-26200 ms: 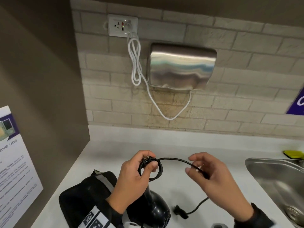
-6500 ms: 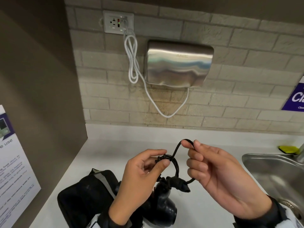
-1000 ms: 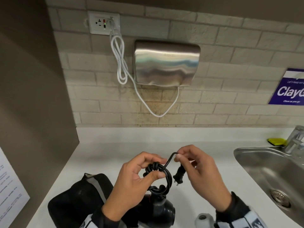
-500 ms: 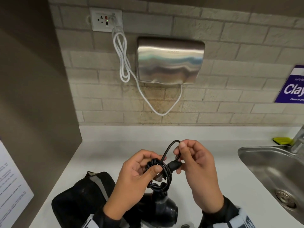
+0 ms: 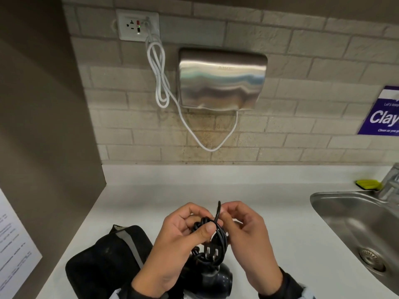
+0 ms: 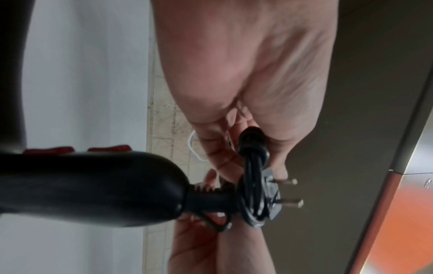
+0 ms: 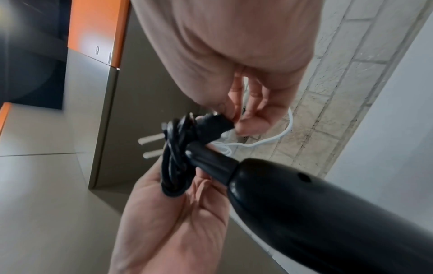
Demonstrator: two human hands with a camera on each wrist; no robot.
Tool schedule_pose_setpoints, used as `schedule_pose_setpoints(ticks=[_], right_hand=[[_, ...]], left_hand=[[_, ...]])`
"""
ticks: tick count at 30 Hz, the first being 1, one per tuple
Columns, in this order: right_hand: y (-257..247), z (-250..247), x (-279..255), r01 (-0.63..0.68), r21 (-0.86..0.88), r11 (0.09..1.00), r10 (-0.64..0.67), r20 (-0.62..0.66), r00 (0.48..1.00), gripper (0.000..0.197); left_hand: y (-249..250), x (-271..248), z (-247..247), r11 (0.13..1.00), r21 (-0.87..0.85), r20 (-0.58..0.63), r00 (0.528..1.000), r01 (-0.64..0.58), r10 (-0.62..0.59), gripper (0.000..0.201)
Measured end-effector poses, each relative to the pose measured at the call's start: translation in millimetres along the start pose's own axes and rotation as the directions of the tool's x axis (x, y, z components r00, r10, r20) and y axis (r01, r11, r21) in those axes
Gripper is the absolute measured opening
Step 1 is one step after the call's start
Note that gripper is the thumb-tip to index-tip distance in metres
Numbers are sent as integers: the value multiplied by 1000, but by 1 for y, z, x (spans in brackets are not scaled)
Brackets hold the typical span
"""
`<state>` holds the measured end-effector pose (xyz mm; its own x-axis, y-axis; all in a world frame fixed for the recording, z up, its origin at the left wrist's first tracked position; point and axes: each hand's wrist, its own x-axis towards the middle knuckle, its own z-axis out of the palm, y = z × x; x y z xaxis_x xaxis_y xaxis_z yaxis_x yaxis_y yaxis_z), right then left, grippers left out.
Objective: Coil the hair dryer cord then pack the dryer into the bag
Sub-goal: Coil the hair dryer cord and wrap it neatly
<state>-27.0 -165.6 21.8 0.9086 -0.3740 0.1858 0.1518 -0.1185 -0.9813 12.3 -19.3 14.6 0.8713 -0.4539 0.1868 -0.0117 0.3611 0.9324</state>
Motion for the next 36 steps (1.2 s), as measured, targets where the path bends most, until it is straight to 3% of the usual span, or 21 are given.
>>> schedule_pose_setpoints(ticks=[3, 10, 13, 16, 20, 24, 28, 32, 36], right_hand=[[6, 3, -5, -11, -21, 1000, 12, 54, 998, 11], [6, -6, -14, -90, 223, 971, 57, 151, 987, 16], [11, -11, -21, -7, 283, 959, -81, 299, 951, 52], [11, -11, -29, 130, 132, 983, -174, 407, 897, 63], [14, -6, -32, 247, 27, 969, -245, 276, 930, 48], [16, -3, -36, 359, -34, 933, -346, 194, 918, 49], [18, -10, -34, 446, -194, 874, -436, 96, 895, 31], [18, -12, -35, 486, -235, 842, -479, 90, 873, 34], [11, -12, -37, 488, -142, 861, -482, 77, 873, 27]], left_hand=[[4, -1, 3, 1000, 12, -13, 1000, 8, -8, 21], [8, 0, 4, 992, 112, -132, 989, -51, 66, 19], [7, 1, 5, 987, 133, -173, 978, -92, 114, 18], [6, 1, 6, 984, 146, -204, 970, -105, 134, 16], [6, 0, 10, 982, 158, -215, 967, -102, 135, 15], [3, -1, 11, 967, 223, -252, 950, -126, 182, 19], [0, -2, 11, 951, 275, -261, 942, -138, 212, 20], [-3, -1, 13, 938, 315, -250, 941, -144, 229, 22], [-2, -2, 14, 921, 357, -235, 940, -154, 248, 24]])
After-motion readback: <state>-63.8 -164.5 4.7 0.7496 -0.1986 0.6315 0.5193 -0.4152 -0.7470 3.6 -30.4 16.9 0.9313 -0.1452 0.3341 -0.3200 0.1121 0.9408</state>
